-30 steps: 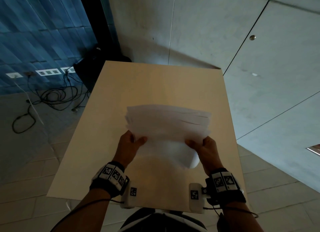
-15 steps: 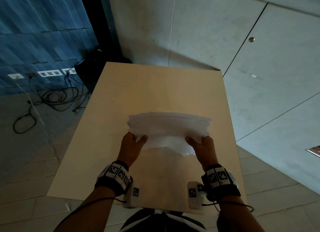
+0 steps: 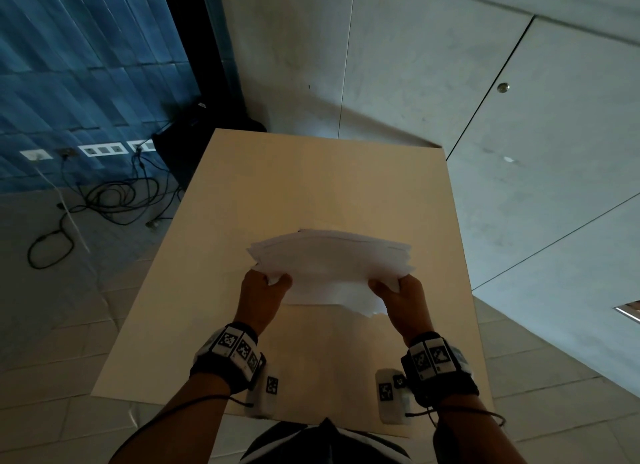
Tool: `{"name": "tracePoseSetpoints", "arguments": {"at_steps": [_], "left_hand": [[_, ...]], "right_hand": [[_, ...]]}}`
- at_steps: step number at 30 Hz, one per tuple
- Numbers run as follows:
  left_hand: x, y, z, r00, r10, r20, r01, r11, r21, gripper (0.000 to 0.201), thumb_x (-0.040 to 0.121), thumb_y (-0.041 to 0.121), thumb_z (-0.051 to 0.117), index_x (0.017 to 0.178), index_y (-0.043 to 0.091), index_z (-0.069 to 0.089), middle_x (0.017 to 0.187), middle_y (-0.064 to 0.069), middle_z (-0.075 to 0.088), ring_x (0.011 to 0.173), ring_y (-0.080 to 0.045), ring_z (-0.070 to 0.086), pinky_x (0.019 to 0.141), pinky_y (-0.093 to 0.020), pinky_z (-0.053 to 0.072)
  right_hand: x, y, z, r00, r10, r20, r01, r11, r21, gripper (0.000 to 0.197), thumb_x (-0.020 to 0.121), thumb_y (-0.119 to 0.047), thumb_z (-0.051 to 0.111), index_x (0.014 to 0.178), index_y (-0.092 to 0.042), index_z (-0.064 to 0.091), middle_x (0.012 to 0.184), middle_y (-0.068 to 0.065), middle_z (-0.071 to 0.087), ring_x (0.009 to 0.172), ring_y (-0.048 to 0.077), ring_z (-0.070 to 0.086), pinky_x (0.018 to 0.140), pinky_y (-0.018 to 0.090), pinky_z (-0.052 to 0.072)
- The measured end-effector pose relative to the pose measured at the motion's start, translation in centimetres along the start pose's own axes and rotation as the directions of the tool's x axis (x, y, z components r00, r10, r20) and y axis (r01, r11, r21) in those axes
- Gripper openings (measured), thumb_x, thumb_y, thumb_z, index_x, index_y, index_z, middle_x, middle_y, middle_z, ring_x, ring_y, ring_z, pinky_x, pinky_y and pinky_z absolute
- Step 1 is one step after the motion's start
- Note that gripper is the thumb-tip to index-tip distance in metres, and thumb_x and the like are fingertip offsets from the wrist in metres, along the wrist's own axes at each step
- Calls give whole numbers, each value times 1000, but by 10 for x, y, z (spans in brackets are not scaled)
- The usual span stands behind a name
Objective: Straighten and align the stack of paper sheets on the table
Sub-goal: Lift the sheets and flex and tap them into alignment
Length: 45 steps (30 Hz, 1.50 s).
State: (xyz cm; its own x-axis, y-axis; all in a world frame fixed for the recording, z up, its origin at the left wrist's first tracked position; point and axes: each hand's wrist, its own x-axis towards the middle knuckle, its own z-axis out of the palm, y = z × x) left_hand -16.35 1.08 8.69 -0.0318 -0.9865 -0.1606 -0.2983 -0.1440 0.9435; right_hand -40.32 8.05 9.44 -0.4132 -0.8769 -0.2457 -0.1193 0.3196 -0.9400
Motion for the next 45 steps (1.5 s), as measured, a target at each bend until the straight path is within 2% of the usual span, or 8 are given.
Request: {"name": "tracePoseSetpoints", "arguments": {"at_steps": [4,8,14,20,29,33,37,45], "left_hand": [[2,4,0,999,26,-20,-27,999,-42,28,80,2,66,102,18,61,86,8,65,78,4,62,67,-13,48],[-1,7,1,1000,-1,-19,0,997,-81,33,80,-1,65,105,20,60,90,6,65,84,-9,62,72,-17,48],[-5,11,0,999,-10,-42,6,995,-104,37,80,-2,64,108,20,55,95,12,62,89,1,58,70,-14,46],[-7,18,3,997,58,-55,-62,995,-82,24,82,-3,61,99,14,56,81,6,60,75,-4,57,60,-10,46],[-6,25,8,992,87,-88,-101,980,-170,27,85,-1,60,105,16,58,93,9,64,86,1,60,71,-10,48],[-7,21,11,993,100,-60,-110,974,-197,38,85,-4,58,112,23,58,103,9,65,93,7,62,76,-9,49],[-2,9,11,997,50,-52,-58,984,-168,37,84,2,63,115,22,57,105,7,65,98,-5,62,76,-11,49],[4,11,11,998,20,-66,-33,980,-194,35,83,-1,63,110,20,57,100,11,63,94,-3,60,74,-10,47]], "right_hand": [[2,-1,0,1000,-16,-22,16,1000,10,17,84,-13,70,100,-20,69,102,8,73,97,25,68,89,48,56],[2,-2,0,1000,-20,-7,20,1000,8,19,85,-12,69,98,-25,66,101,3,73,98,23,68,88,46,56],[2,3,-2,999,-43,14,43,999,26,35,84,-10,68,116,-21,61,114,1,70,107,18,65,92,36,52],[0,-2,-3,998,-52,-32,53,999,9,27,89,-7,61,114,-16,65,109,3,71,104,20,66,94,40,53],[-3,-7,1,988,-114,-107,128,982,136,30,91,-5,59,109,-30,62,105,-11,68,102,5,64,87,26,51],[-2,0,3,990,-108,-95,121,981,150,33,92,-5,58,117,-27,61,113,-6,69,105,7,65,90,27,53],[1,9,5,995,-82,-57,87,993,79,36,90,-8,61,124,-19,61,115,-3,70,106,12,65,93,34,54],[7,7,3,998,-44,-55,45,999,13,14,90,-14,63,99,-26,63,96,-5,69,94,12,66,89,37,54]]}}
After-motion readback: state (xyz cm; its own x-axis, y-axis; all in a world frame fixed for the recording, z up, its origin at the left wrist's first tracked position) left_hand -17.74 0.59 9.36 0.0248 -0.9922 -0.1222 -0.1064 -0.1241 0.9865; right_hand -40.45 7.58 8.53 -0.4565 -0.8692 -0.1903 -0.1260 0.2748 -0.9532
